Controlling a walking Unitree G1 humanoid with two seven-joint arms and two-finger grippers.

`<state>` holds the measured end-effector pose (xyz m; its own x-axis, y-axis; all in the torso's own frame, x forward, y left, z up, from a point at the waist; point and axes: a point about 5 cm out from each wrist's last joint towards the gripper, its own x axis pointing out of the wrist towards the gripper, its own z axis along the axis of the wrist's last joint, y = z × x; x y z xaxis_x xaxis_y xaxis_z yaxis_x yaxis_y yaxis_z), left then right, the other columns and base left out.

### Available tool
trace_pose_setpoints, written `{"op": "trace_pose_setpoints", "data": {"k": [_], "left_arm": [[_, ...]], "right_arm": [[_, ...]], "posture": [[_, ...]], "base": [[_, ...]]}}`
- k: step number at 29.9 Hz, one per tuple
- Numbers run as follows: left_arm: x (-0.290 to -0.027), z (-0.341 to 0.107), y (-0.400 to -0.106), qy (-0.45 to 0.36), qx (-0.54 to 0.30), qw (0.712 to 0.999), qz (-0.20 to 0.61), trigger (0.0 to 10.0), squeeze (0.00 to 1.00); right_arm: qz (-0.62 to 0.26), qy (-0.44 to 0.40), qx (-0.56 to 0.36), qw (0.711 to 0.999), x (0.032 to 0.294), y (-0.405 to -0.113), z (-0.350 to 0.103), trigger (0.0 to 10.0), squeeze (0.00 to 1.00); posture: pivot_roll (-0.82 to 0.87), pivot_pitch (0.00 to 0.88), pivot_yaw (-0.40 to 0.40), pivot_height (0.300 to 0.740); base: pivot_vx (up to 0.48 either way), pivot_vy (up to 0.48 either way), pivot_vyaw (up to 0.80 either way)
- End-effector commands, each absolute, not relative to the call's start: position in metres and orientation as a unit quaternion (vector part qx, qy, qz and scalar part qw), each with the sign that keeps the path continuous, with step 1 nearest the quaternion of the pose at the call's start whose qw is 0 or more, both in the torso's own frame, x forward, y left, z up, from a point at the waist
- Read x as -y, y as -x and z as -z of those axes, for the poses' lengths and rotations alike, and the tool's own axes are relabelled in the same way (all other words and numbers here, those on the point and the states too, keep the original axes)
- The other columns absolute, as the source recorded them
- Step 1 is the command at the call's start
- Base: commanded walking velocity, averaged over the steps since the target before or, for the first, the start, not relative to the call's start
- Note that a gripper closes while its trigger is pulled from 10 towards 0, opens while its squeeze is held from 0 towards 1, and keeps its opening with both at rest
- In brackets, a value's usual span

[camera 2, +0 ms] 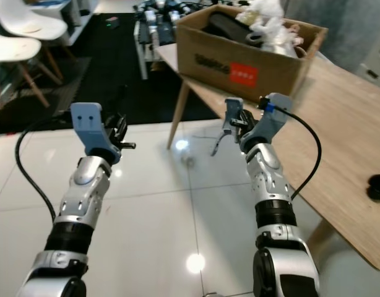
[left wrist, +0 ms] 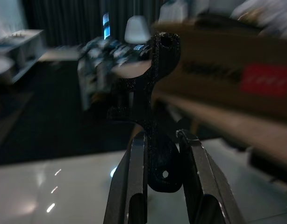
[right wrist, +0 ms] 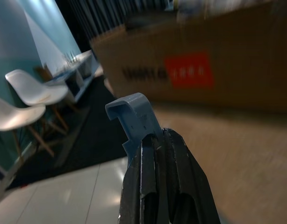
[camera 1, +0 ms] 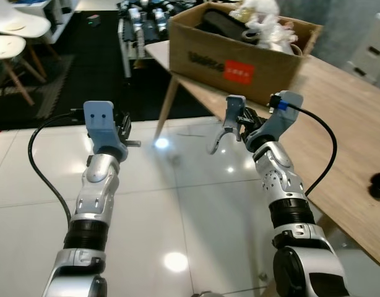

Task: Picking trash to rubbish bin

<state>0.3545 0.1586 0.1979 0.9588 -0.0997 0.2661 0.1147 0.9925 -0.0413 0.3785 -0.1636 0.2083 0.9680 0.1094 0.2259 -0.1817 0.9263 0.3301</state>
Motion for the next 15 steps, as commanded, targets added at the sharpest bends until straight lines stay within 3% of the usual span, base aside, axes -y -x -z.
{"op": "trace_pose_setpoints", "data": {"k": [1,7,11,15], "left_arm": [[-0.171,-0.195,-0.354,0.029,0.13,0.99,0.037,10.0,0.0],[-0.181,-0.2,-0.355,0.031,0.14,0.989,0.022,10.0,0.0],[-0.188,-0.207,-0.354,0.031,0.155,0.987,0.014,10.0,0.0],[-0.192,-0.218,-0.354,0.043,0.178,0.983,0.012,10.0,0.0]], "right_arm": [[-0.1,-0.179,0.113,0.972,0.156,-0.376,-0.211,10.0,0.0],[-0.14,-0.177,0.136,0.965,0.149,-0.37,-0.216,10.0,0.0],[-0.176,-0.19,0.166,0.951,0.143,-0.363,-0.223,10.0,0.0],[-0.213,-0.196,0.184,0.939,0.137,-0.357,-0.23,10.0,0.0]], "posture": [[0.02,0.066,-0.008,0.74],[0.01,0.073,-0.009,0.74],[0.01,0.074,-0.008,0.74],[0.01,0.074,-0.006,0.74]], "base": [[0.0,0.0,-0.79],[0.0,0.0,-0.79],[0.0,0.0,0.0],[0.307,0.0,0.0]]}}
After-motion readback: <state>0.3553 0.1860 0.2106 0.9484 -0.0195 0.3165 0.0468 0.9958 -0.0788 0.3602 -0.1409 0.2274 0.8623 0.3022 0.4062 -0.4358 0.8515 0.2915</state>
